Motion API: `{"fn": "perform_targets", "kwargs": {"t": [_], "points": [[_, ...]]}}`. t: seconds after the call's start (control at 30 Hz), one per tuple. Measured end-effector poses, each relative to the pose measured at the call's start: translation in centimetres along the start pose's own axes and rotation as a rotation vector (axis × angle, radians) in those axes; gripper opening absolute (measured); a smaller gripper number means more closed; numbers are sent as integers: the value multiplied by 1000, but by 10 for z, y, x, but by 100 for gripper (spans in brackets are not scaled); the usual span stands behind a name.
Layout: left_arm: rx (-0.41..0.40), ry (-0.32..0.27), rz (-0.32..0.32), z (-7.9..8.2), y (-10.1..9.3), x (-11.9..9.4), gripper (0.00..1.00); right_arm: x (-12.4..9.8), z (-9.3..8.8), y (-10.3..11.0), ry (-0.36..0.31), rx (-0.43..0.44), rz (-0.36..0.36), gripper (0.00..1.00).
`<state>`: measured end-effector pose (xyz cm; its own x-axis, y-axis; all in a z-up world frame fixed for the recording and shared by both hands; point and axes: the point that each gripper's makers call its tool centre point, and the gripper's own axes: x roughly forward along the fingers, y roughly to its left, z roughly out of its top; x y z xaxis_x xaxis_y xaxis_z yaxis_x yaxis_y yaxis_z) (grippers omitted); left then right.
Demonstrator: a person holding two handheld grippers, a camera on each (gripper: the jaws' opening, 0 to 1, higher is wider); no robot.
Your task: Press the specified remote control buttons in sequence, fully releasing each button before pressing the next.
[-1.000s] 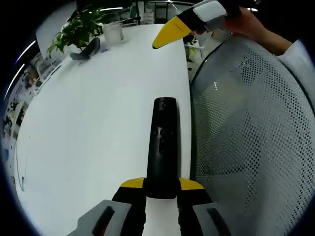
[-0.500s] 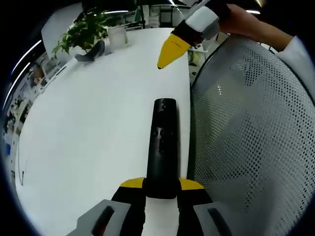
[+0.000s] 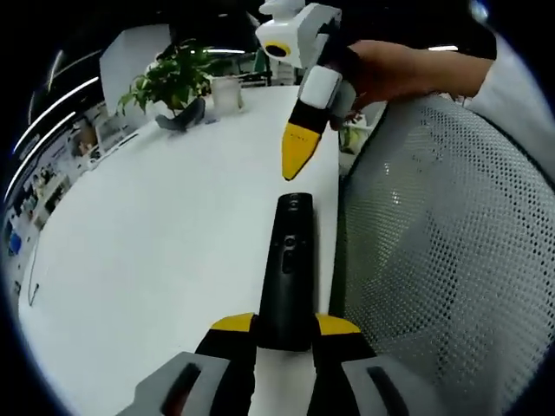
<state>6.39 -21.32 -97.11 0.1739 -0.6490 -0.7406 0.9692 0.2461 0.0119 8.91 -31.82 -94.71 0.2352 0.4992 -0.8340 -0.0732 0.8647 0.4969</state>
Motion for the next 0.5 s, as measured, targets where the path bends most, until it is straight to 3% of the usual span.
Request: {"fn": "perform_targets", "kwargs": {"t": [0.13,0.5], "points": [[4,-21,-7,1,1,1,24,2,0,1,3,25,20,0],[20,-42,-3,2,0,1,24,13,-5,-4,40,-4,-27,0]]}}
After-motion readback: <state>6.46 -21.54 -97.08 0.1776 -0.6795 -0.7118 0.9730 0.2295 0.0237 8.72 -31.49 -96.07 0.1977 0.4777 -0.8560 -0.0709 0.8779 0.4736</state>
